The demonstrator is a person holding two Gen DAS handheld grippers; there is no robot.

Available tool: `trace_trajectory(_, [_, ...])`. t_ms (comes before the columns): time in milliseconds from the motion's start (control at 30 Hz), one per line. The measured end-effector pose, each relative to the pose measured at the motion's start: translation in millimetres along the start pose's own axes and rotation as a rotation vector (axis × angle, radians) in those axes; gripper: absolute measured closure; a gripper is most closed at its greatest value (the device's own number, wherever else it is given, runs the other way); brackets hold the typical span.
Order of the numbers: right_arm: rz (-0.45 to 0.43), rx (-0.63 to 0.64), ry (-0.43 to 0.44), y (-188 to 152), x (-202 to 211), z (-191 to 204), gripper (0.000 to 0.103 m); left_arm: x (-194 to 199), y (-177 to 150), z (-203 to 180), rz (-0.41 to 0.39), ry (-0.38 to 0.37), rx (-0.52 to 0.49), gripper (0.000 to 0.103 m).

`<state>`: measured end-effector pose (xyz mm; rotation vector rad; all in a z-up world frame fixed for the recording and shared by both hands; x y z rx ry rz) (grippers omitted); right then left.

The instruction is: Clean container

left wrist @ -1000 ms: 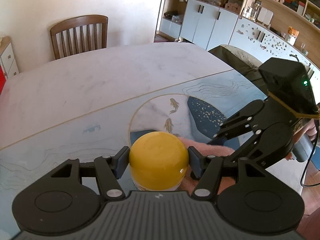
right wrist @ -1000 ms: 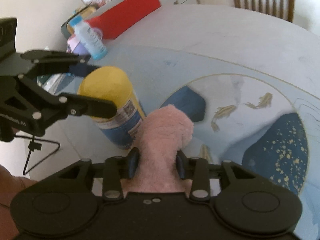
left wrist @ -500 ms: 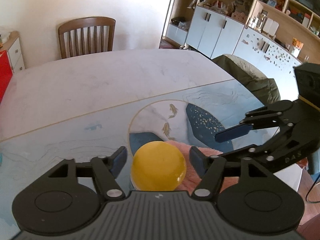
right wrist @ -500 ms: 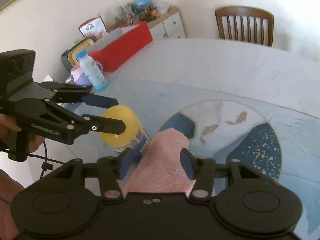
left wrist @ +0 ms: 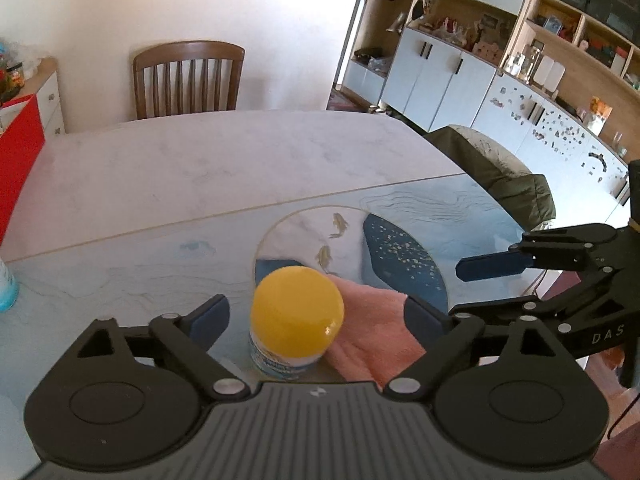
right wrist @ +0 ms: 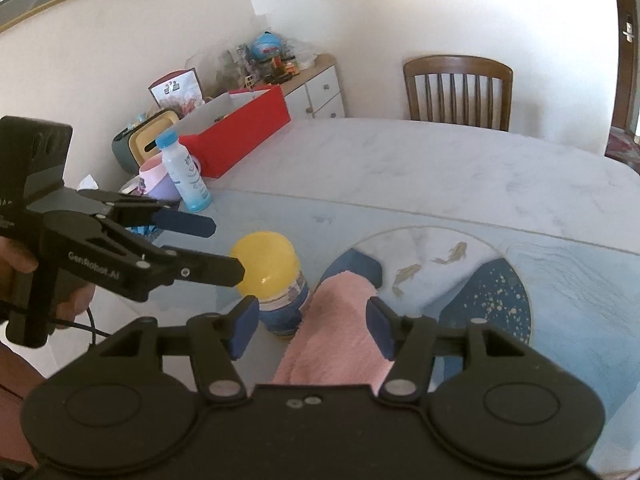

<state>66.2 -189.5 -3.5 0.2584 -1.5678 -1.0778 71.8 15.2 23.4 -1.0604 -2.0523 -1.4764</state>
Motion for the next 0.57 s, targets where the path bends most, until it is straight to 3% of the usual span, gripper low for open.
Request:
trace_trajectory(200, [-0.014,-0.114,-0.044,-9,9,8,0.044,9,-10,-5,-0.017,0.071,-0.010,0.003])
trace_trajectory(367, [-0.023,-0.207,-0.124,-20,14,11,0.044,16,-16,-4,-0.025,0.077,-0.010,0.003])
trace_trajectory(567, [-0.036,-0.223,-0.176,-23,20,18,0.044,21,-18,-3,-0.028,0.063,0.004,0.003])
Point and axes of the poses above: each gripper's, at about its wrist camera, not at the fingertips, and x roughly against the way its jaws point, z to its left, y to its top, the point moved 3 cm from there along -x, roughly the way its jaws point, and after that the axes turned 14 degrees about x, right-handed, at the moved point
